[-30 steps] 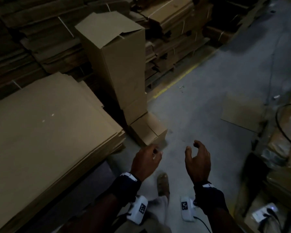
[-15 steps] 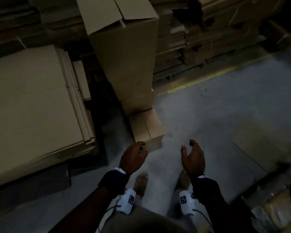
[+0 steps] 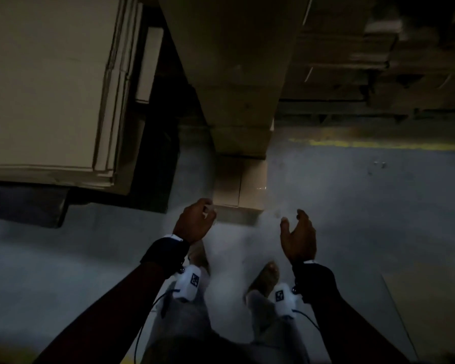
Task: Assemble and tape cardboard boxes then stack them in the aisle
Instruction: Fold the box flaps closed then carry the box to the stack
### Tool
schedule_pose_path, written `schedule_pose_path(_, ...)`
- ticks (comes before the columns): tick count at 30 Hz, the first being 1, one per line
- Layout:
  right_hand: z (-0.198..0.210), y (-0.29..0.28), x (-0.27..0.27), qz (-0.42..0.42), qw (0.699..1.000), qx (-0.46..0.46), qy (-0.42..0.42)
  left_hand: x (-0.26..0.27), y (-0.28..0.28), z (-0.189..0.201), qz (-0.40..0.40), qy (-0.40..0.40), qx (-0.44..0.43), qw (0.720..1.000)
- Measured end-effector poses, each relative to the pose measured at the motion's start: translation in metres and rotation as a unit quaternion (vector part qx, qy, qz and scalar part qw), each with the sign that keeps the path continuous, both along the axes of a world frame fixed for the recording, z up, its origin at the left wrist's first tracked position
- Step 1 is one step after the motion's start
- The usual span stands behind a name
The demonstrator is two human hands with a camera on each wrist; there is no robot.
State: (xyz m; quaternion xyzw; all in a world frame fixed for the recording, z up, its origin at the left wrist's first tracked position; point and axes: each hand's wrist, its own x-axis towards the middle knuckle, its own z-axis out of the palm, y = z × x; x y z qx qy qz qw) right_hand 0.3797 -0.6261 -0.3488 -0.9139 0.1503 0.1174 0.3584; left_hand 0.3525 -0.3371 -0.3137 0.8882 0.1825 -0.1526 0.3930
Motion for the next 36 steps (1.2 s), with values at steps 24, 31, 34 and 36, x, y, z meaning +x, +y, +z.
schedule_pose_path(24,-0.385,0.045,0.125,0.044,0.981,0.176,0.066,0.116,0.025,-0.425,0.091,0.007,-0.142,0.986)
schedule_pose_path(31,-0.186,0.036,0.086,0.048,0.980,0.180,0.066,0.073,0.017,-0.244,0.085,0.006,-0.156,0.984)
schedule_pose_path(34,-0.077,0.034,0.066,0.072,0.980,0.164,0.086,0.038,0.012,-0.134,0.101,0.024,-0.159,0.982)
schedule_pose_path(36,-0.007,0.033,0.052,0.094,0.977,0.162,0.097,0.009,0.006,-0.063,0.128,0.038,-0.134,0.982)
